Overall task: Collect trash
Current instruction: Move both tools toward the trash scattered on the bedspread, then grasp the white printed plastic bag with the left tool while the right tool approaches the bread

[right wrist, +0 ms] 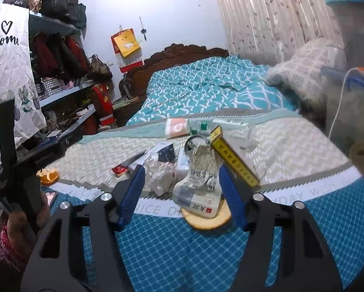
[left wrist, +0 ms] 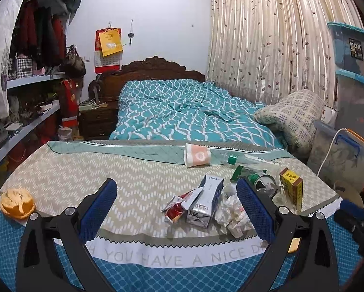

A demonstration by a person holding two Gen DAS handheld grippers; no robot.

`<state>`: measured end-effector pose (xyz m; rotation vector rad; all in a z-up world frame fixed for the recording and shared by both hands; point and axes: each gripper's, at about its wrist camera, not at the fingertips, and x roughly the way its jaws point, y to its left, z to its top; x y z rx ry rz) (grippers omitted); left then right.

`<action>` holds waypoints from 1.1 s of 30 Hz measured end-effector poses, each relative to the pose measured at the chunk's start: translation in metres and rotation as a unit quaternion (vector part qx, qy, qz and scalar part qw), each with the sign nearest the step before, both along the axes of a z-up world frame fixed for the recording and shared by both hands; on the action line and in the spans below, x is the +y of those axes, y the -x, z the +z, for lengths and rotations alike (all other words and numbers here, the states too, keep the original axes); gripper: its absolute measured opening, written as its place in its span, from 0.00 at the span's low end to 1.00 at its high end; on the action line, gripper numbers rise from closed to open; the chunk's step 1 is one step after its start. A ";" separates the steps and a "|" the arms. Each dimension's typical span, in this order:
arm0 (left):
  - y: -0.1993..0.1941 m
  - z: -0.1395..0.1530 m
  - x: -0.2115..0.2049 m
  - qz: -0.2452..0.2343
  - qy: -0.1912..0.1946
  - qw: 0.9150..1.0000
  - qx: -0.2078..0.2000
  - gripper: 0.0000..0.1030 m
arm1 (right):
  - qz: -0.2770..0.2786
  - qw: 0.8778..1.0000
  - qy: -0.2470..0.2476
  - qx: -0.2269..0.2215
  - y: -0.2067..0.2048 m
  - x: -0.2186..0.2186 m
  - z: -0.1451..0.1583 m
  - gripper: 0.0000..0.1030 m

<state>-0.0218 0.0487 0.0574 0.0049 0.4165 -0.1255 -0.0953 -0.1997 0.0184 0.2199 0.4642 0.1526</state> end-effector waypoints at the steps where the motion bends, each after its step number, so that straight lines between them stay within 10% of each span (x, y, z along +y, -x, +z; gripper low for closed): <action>1: -0.001 -0.002 -0.003 0.000 -0.004 1.000 0.003 0.91 | -0.003 1.000 0.003 -0.004 0.000 -0.001 0.001 0.61; 12: -0.008 -0.007 -0.006 0.023 -0.025 0.999 0.009 0.91 | -0.046 0.996 0.052 -0.061 0.003 -0.017 0.031 0.58; 33: -0.015 -0.018 -0.009 0.040 -0.048 0.998 0.021 0.91 | -0.051 0.998 0.031 -0.026 -0.007 -0.030 0.012 0.55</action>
